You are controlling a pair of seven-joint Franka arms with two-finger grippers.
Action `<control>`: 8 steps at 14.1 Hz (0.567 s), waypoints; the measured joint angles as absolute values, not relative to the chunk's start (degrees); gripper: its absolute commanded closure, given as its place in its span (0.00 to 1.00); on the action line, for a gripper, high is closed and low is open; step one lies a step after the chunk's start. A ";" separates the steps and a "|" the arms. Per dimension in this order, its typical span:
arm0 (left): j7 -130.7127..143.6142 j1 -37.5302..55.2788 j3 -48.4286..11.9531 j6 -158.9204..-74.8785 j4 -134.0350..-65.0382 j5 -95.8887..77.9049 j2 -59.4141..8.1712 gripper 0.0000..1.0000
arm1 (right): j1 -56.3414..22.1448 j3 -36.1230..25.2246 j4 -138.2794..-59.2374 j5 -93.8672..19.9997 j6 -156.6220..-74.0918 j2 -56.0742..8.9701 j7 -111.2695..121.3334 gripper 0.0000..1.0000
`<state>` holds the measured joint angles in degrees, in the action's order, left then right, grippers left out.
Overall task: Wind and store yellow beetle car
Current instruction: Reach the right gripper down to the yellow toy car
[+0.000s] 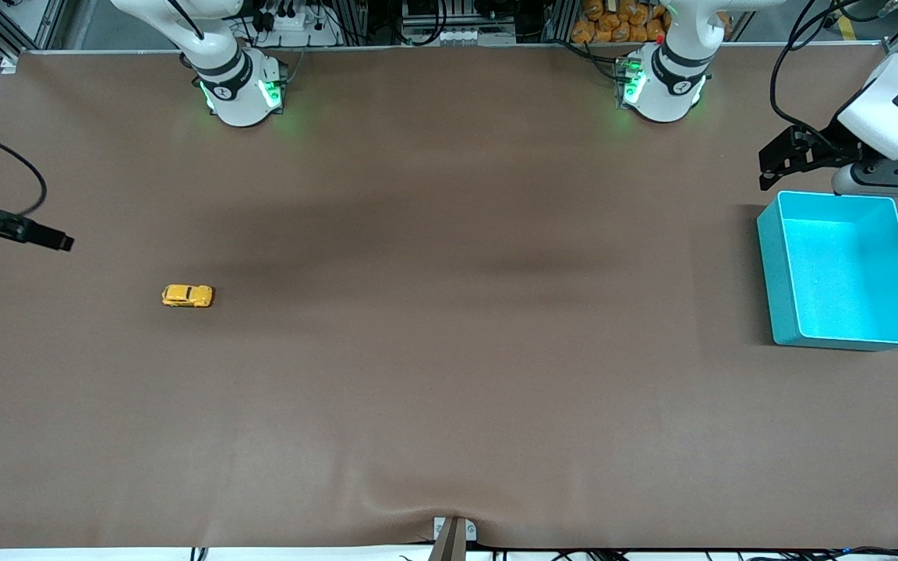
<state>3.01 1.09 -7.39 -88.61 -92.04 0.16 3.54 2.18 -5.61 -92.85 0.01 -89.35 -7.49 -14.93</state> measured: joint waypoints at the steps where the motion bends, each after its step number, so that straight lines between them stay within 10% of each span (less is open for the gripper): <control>1: 3.01 1.09 -7.38 -88.62 -92.02 0.16 3.54 0.00 | 1.65 -5.54 -92.97 0.01 -89.73 -8.46 -18.64 0.00; 8: 3.01 1.07 -7.31 -88.71 -92.00 0.16 3.54 0.00 | 1.14 -5.43 -100.35 -0.15 -100.68 -11.04 -37.62 0.00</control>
